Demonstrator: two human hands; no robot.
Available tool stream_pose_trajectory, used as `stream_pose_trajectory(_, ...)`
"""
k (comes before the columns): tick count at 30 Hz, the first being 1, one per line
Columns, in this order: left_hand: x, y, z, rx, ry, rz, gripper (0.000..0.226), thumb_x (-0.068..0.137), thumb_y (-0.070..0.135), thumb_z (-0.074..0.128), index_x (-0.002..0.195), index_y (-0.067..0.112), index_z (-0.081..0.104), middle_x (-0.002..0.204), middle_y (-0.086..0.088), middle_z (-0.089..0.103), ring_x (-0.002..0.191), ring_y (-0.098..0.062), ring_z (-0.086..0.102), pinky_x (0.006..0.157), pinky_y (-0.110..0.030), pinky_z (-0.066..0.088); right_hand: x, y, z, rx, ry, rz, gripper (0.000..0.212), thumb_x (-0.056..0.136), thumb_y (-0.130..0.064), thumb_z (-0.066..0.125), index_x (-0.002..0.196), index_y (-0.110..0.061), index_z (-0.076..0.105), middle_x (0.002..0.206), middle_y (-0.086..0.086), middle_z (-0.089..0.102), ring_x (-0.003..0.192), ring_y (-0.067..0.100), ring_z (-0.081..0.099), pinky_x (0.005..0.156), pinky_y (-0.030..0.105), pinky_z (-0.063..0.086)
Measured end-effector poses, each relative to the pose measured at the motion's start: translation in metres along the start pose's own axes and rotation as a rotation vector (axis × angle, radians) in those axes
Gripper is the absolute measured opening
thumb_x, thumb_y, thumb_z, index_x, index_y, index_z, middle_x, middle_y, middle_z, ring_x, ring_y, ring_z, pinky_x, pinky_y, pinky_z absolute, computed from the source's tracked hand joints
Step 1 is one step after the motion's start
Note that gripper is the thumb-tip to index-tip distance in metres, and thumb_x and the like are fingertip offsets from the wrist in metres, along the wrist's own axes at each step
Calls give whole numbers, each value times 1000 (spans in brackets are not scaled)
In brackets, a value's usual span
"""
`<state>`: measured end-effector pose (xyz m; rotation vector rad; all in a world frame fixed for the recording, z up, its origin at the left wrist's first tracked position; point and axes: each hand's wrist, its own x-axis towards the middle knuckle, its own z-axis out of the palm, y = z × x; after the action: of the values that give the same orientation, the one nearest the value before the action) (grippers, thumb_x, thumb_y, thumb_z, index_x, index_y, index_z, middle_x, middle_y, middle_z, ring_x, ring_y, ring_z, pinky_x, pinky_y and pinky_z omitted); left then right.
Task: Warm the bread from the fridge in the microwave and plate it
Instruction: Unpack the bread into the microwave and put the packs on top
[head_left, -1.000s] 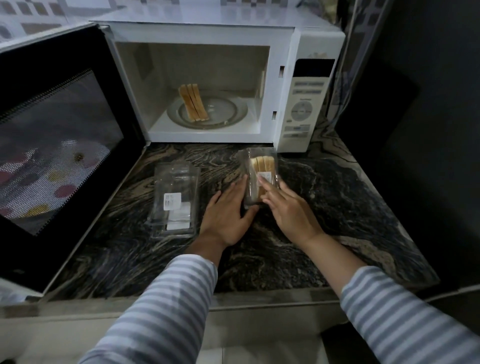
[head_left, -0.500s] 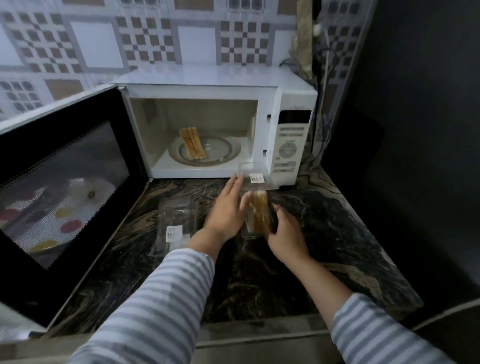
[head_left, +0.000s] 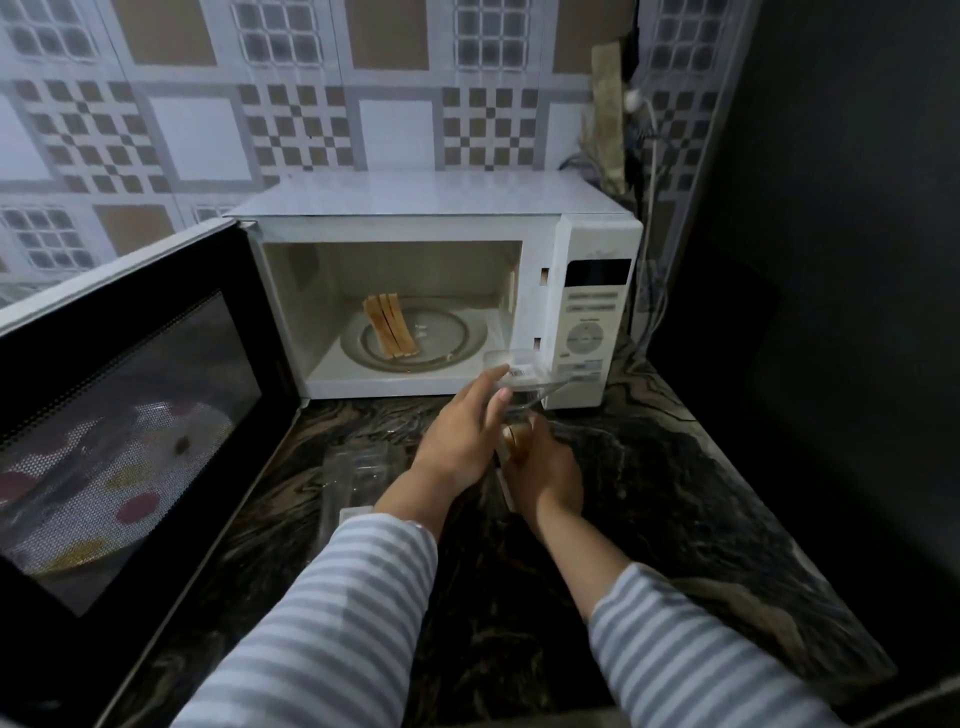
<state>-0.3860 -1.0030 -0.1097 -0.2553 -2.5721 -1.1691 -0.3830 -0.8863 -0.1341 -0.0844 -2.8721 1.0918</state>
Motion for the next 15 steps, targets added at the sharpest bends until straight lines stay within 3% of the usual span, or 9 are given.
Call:
stream_pose_trajectory(5, 3, -1, -4, -7, 4, 6, 42, 102, 35, 36, 141, 23, 42, 141, -5, 50, 129, -20, 45, 94, -17, 31, 4, -7, -6, 39, 65, 61, 38, 93, -25, 52, 131, -28, 46, 118, 10, 64, 108, 28, 61, 88, 34, 48)
stream_pose_trajectory(8, 3, 0, -6, -56, -14, -24, 41, 102, 34, 35, 141, 23, 41, 142, -4, 48, 129, -18, 44, 92, -15, 29, -4, -8, -20, 24, 77, 70, 48, 91, -15, 55, 136, -27, 43, 122, 8, 60, 113, 29, 57, 90, 33, 46)
stream_pose_trajectory(13, -12, 1, -1, -101, -48, -22, 44, 101, 37, 38, 143, 23, 39, 143, -4, 48, 131, -19, 43, 107, -30, 34, -39, 7, -47, 12, 129, 24, 51, 84, -20, 66, 130, -31, 47, 111, 4, 64, 101, 24, 62, 76, 27, 47)
stream_pose_trajectory(15, -23, 1, 3, -107, -50, -8, 44, 101, 34, 40, 143, 22, 38, 144, -4, 45, 133, -18, 41, 107, -26, 32, -53, 18, -55, 16, 160, 21, 47, 85, -25, 66, 129, -31, 48, 108, 2, 65, 98, 22, 63, 70, 23, 44)
